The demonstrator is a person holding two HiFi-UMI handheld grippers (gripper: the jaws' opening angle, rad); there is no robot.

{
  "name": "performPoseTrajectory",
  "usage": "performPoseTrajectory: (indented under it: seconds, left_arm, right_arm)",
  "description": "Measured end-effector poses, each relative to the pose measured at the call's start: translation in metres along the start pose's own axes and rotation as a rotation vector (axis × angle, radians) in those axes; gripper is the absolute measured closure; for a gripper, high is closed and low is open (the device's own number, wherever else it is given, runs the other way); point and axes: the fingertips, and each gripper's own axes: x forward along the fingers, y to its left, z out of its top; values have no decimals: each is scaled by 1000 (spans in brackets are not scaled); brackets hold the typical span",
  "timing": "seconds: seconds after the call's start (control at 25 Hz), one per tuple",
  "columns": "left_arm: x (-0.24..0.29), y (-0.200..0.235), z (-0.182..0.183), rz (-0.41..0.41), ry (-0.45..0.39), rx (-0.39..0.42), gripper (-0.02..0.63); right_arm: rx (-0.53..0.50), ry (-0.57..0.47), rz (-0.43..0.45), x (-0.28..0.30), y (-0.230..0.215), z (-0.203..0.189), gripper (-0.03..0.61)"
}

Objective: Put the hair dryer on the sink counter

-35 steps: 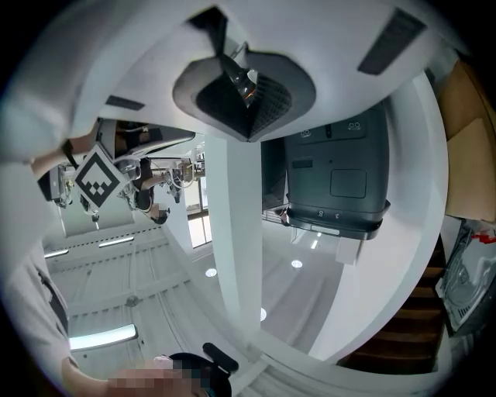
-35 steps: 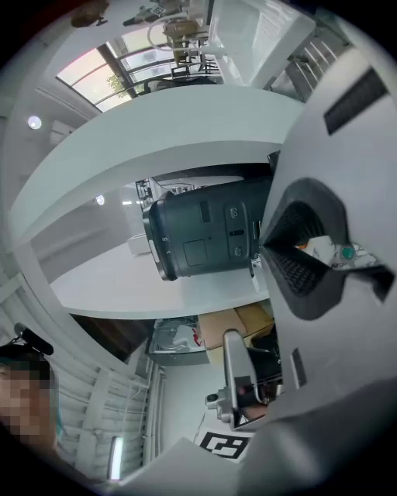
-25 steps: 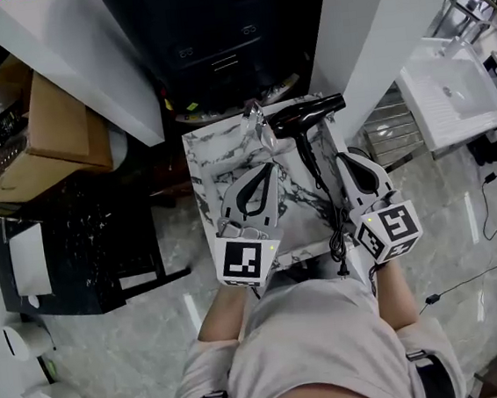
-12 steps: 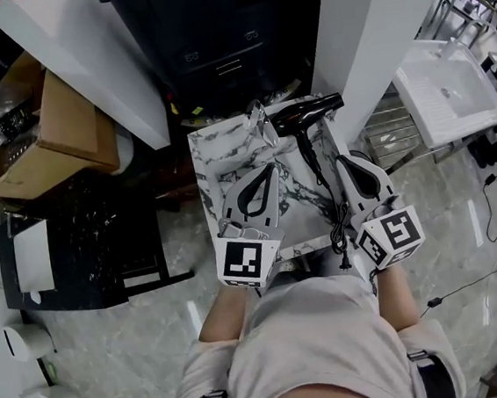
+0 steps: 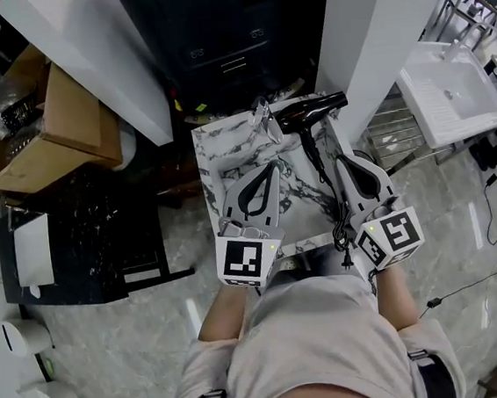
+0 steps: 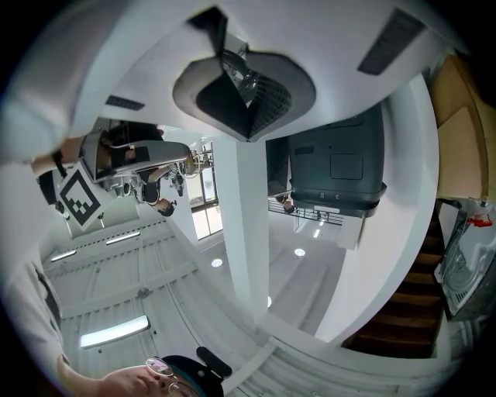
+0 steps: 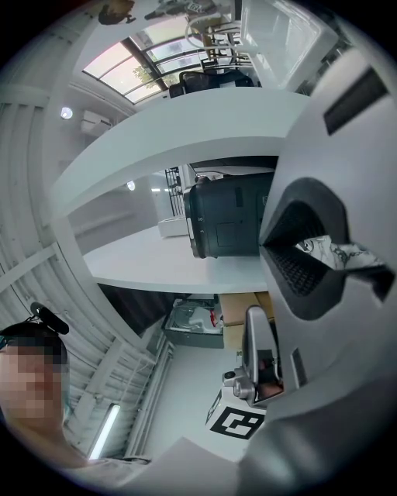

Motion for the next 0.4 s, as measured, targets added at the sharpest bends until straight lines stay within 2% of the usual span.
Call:
performPoseTrajectory:
  seconds: [0.4]
  left_arm:
    - [-3,3,2,6,-13,0,601]
  right_arm:
    - [8,-1,9,2,6,0,569]
